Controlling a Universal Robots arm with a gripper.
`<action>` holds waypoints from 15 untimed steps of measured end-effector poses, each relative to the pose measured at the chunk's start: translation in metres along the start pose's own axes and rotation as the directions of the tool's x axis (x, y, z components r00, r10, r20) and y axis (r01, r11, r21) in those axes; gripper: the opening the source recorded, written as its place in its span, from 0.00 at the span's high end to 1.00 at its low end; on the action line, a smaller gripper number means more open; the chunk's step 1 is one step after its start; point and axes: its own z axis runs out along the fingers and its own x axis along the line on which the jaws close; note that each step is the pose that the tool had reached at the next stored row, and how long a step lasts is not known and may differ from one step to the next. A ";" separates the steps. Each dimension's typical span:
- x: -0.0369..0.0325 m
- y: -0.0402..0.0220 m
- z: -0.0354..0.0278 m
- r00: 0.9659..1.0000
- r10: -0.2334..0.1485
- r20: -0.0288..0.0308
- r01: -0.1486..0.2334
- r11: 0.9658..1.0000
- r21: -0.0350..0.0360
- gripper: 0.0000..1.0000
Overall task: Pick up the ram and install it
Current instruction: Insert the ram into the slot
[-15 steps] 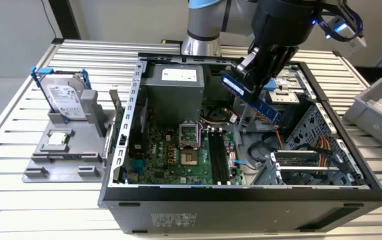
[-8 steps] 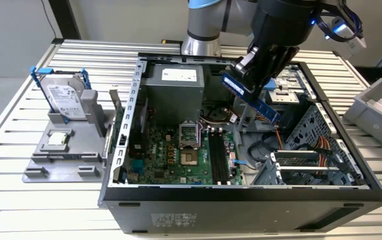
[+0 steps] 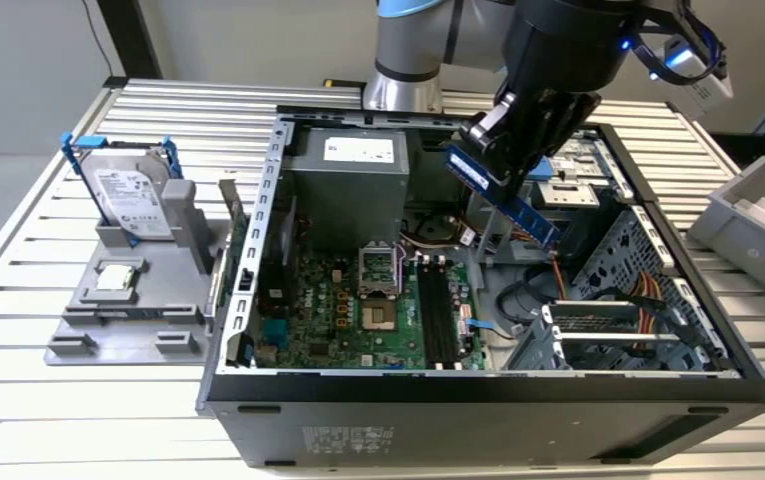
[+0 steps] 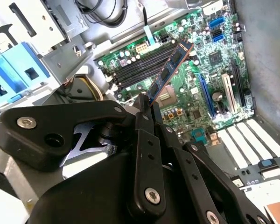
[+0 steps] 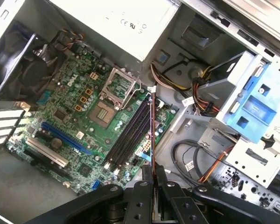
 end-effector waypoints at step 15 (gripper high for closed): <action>0.0002 0.0001 0.0000 0.998 0.060 0.002 -0.060 0.998 0.001 1.00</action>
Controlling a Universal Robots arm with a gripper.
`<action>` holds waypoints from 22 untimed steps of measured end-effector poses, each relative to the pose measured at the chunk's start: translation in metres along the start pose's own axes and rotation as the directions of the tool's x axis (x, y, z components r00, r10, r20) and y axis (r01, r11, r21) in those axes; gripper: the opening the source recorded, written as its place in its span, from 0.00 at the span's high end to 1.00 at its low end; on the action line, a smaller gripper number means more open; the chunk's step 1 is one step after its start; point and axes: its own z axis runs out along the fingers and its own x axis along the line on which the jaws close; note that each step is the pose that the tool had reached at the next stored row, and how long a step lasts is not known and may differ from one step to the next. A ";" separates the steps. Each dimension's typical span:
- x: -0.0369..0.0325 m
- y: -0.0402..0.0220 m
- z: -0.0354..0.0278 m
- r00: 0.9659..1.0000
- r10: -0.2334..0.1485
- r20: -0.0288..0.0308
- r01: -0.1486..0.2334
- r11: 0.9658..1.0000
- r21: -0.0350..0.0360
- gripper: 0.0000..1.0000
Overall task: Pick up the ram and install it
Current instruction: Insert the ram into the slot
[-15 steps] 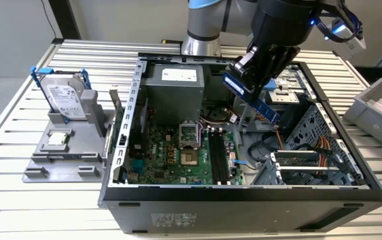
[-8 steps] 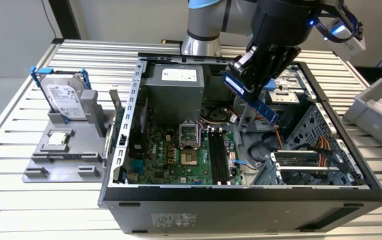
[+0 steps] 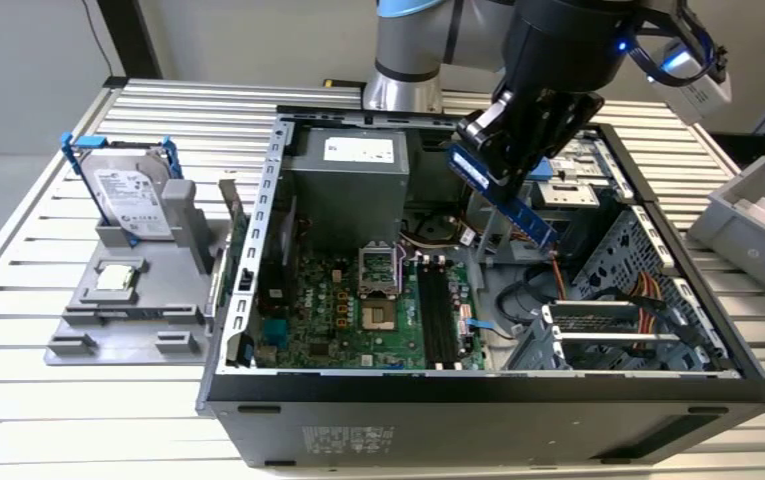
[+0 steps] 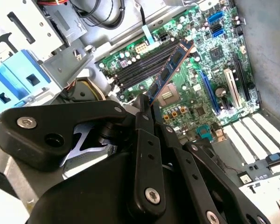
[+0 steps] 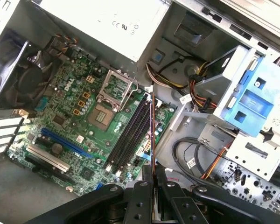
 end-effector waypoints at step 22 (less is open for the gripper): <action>0.0002 0.0001 0.0000 0.997 0.083 0.002 -0.083 0.997 0.001 1.00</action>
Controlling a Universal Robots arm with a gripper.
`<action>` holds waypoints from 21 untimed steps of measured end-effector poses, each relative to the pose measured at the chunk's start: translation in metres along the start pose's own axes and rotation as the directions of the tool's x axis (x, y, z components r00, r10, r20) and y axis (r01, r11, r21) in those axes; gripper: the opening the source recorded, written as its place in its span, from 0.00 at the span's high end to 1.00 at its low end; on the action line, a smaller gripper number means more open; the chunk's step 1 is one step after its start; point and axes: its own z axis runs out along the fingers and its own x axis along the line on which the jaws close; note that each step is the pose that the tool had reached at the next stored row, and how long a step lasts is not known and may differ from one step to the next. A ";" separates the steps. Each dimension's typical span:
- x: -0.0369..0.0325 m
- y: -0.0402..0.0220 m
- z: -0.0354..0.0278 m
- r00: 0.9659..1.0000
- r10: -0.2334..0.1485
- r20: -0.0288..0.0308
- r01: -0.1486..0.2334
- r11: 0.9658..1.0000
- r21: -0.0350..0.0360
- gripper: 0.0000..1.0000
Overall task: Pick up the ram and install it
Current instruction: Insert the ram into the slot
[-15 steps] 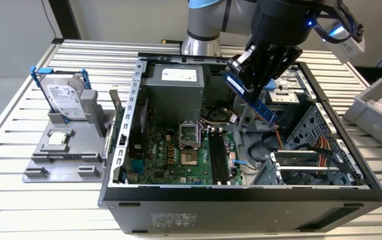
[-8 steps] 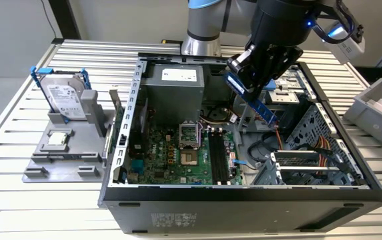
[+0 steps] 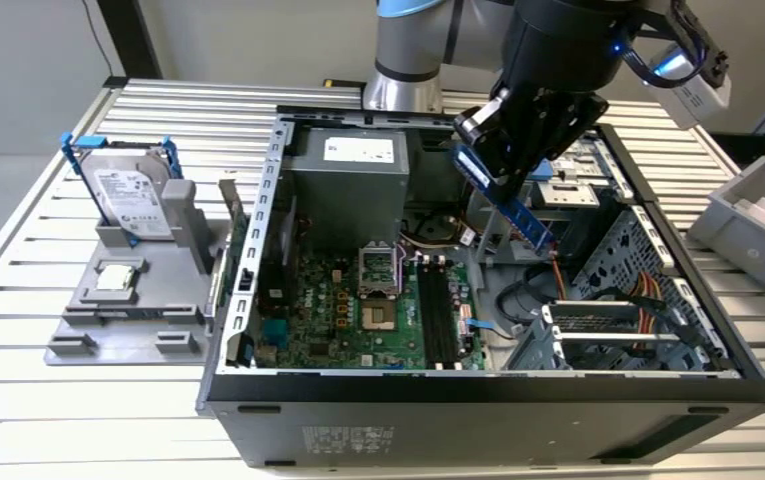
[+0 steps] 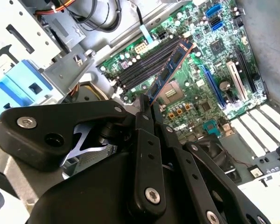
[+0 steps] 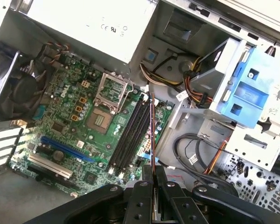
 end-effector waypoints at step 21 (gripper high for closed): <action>0.0008 0.0003 0.0000 0.995 0.096 0.003 -0.096 0.995 0.001 1.00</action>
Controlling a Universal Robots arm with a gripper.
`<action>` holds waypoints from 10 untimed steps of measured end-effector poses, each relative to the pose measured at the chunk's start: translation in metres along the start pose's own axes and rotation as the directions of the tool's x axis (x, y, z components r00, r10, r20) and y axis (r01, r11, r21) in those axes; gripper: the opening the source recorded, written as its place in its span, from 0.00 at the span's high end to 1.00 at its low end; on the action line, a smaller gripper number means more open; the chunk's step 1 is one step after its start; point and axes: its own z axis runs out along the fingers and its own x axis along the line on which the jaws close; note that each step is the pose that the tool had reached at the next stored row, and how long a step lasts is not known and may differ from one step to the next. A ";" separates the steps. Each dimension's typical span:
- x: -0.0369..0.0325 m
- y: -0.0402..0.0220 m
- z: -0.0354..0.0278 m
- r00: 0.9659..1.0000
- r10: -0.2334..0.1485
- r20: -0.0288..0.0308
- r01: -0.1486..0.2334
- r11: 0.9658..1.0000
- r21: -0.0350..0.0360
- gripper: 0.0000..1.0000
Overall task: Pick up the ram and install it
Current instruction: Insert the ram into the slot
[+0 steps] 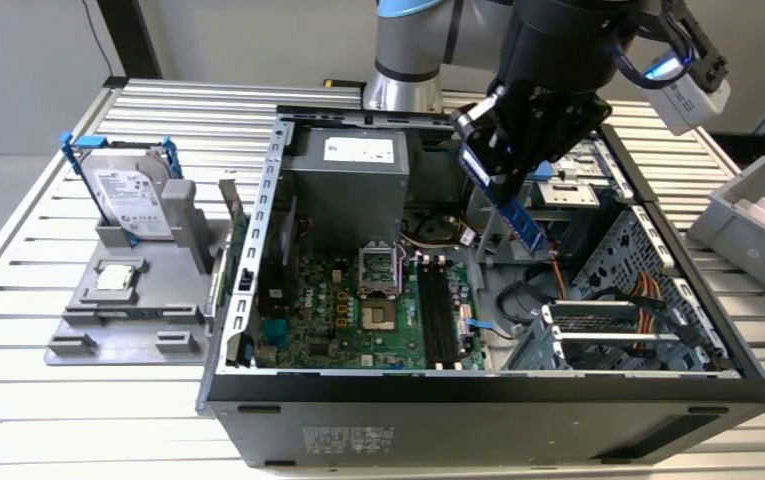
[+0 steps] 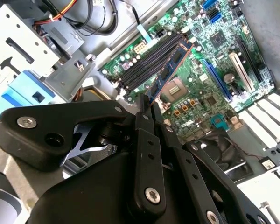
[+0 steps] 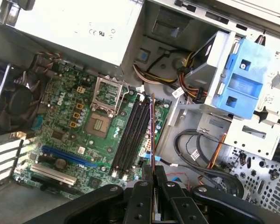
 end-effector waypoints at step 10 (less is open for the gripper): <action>0.0005 0.0002 0.0001 0.999 0.054 0.002 -0.054 0.999 0.001 1.00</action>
